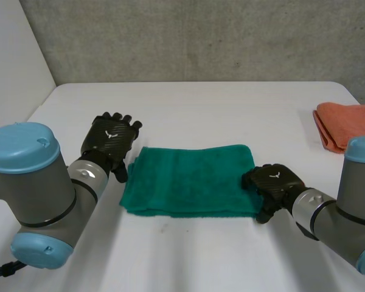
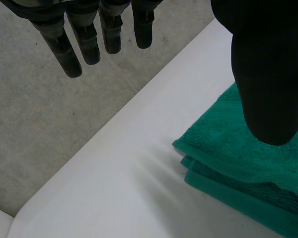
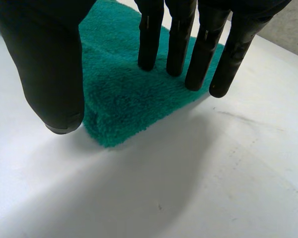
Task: Fold the laundry.
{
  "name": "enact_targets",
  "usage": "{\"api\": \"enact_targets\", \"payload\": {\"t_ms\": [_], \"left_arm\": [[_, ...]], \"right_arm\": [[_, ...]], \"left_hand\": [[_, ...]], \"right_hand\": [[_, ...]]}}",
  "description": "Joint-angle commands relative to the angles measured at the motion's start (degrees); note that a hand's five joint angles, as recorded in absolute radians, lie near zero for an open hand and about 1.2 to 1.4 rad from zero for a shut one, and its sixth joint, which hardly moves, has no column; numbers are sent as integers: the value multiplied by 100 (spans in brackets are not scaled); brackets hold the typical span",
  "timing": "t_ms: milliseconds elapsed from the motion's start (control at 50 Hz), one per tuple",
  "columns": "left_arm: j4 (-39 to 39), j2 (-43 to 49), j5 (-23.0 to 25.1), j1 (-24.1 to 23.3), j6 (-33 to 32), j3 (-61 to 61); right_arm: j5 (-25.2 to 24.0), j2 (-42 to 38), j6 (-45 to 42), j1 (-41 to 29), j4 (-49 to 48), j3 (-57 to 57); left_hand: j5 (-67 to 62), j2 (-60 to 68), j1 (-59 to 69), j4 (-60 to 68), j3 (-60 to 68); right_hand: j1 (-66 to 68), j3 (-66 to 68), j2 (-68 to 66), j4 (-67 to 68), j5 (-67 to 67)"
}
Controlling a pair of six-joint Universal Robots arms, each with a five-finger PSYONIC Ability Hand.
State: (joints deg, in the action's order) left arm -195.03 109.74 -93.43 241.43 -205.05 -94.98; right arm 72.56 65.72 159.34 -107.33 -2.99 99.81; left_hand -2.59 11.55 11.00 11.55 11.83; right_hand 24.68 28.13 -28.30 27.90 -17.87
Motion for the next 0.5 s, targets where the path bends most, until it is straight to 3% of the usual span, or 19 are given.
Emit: {"api": "enact_targets", "payload": {"t_ms": [20,80,100,140,340,500], "left_arm": [[-8,3,1,-17,0,-38],[-17,12,1,-17,0,-56],[-26,12,1,-17,0,-56],[-26,12,1,-26,0,-73],[-26,-58,-17,9,0,-100],[18,-251,-87,97,0,-161]], "right_arm": [[-22,-164,88,37,-377,39],[-22,-270,159,37,-457,12],[-14,-296,194,37,-518,4],[13,-296,203,28,-571,12],[101,186,62,20,-650,-40],[127,82,-597,-392,149,-1181]], "left_hand": [[237,-134,-79,-134,-161],[237,-134,-79,-134,-162],[254,-150,-95,-151,-178],[237,-134,-79,-134,-162],[254,-150,-95,-151,-178],[254,-150,-95,-151,-178]], "right_hand": [[1162,818,-800,840,-844],[1834,1489,-1472,1512,-1515],[3519,3175,-3157,3197,-3201],[5461,5117,-5100,5139,-5143],[5532,5187,-5170,5210,-5213],[5532,5187,-5170,5210,-5213]]}}
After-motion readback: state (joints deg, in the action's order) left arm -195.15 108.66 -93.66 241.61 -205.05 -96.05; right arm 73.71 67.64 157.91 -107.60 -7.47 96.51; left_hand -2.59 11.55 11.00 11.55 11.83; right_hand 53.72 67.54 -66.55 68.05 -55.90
